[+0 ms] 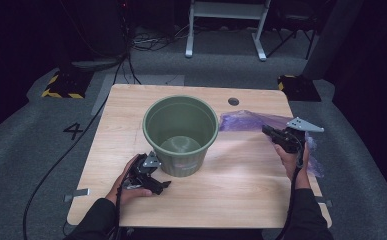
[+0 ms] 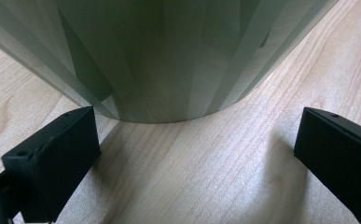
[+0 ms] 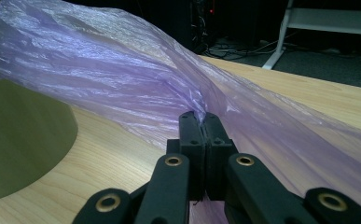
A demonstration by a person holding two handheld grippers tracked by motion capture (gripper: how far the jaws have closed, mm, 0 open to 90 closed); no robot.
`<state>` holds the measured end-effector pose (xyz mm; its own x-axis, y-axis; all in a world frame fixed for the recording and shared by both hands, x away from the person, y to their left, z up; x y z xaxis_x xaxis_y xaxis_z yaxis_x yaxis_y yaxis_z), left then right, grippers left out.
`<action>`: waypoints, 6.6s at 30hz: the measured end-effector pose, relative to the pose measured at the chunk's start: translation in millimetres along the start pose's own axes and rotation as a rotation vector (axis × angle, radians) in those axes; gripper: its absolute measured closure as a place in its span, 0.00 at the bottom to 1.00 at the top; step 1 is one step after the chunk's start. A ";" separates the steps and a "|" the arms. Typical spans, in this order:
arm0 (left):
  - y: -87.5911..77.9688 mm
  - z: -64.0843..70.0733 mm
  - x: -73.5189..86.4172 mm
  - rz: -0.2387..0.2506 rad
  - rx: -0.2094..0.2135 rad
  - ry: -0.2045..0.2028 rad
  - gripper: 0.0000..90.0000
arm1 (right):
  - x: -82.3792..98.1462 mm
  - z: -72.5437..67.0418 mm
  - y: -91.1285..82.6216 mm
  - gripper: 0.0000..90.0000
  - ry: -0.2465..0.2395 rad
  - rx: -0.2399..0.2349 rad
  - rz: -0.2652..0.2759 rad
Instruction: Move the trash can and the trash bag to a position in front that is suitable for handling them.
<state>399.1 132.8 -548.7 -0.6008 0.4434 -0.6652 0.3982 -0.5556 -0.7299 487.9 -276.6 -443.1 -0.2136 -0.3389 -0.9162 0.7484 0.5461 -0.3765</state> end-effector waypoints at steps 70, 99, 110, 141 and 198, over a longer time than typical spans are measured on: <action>-126.9 -3.0 -50.3 0.323 -0.022 0.031 0.18 | -116.5 -67.7 4.7 0.98 -0.439 0.130 -0.004; -145.2 39.1 -163.9 0.390 0.016 0.172 0.17 | -129.4 -113.1 22.2 0.96 -0.585 0.005 -0.048; -114.2 64.0 -192.4 0.312 0.031 0.235 0.18 | -132.0 -128.3 25.8 0.95 -0.631 -0.070 -0.064; -78.5 66.5 -186.4 0.157 -0.086 0.364 1.00 | -136.2 -147.1 13.4 0.78 -0.621 -0.218 0.021; -89.1 54.9 -183.8 0.231 -0.012 0.216 0.33 | -82.3 -68.9 -57.7 0.99 -0.424 0.117 0.062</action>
<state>436.0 62.2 -352.7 -0.3332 0.4462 -0.8306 0.5158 -0.6512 -0.5568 419.1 -227.5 -355.5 0.0927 -0.6059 -0.7901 0.8229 0.4934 -0.2818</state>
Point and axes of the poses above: each handheld gripper's, and its own axes: y roughly forward along the jaws, x roughly out of its underside, z roughly to its right, the point moved 6 cm from there along y, roughly forward along the jaws, and after that the axes turned 13 degrees about -y, right-handed, at the moved point
